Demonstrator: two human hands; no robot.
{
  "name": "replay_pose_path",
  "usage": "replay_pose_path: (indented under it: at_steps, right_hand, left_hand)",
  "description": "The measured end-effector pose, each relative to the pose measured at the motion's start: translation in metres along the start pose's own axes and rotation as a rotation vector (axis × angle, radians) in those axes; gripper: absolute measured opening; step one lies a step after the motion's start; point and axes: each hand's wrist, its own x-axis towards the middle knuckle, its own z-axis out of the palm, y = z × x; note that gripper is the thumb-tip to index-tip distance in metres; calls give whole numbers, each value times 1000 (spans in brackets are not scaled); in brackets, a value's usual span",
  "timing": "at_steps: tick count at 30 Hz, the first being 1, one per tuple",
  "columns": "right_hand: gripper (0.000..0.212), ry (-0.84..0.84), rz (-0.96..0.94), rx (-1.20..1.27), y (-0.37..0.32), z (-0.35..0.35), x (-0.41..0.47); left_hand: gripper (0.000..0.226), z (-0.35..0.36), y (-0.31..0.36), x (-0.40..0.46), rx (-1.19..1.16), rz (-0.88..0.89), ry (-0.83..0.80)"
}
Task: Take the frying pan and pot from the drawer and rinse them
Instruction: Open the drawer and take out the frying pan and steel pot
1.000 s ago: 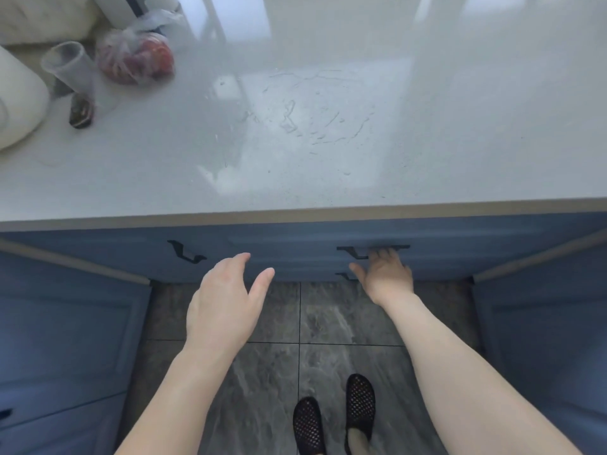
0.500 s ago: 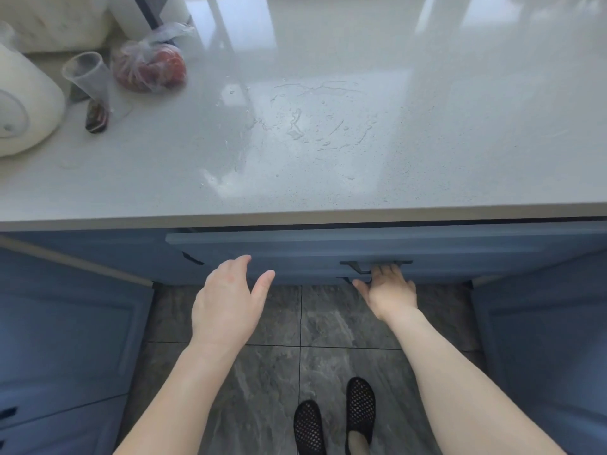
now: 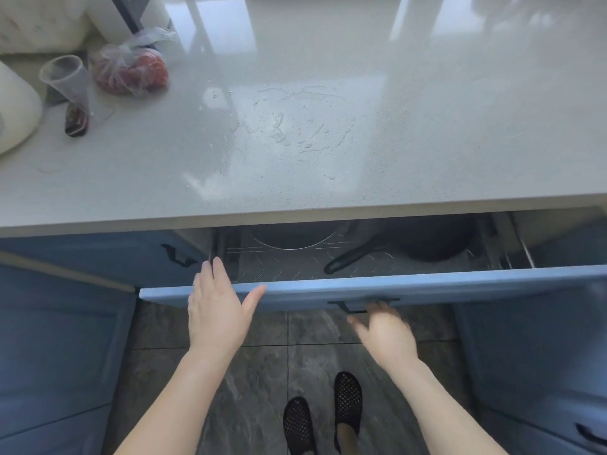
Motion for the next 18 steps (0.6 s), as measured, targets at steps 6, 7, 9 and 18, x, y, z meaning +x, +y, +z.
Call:
replay_pose_path:
  at_steps: [6,7,9,18]
  right_hand:
    - [40,754,-61,341,29,-52,-84]
    - [58,745,1,284,40,-60,-81]
    - [92,595,174,144,65,-68,-71]
    - [126,304,335,14,95,-59,-95]
  left_hand:
    - [99,23,-21,-37,38,13,-24]
    - [99,25,-24,-43,37,13,-28]
    - [99,27,-29,-54,42,8,-43]
    - [102,27,-40,-91,108,-14,-80]
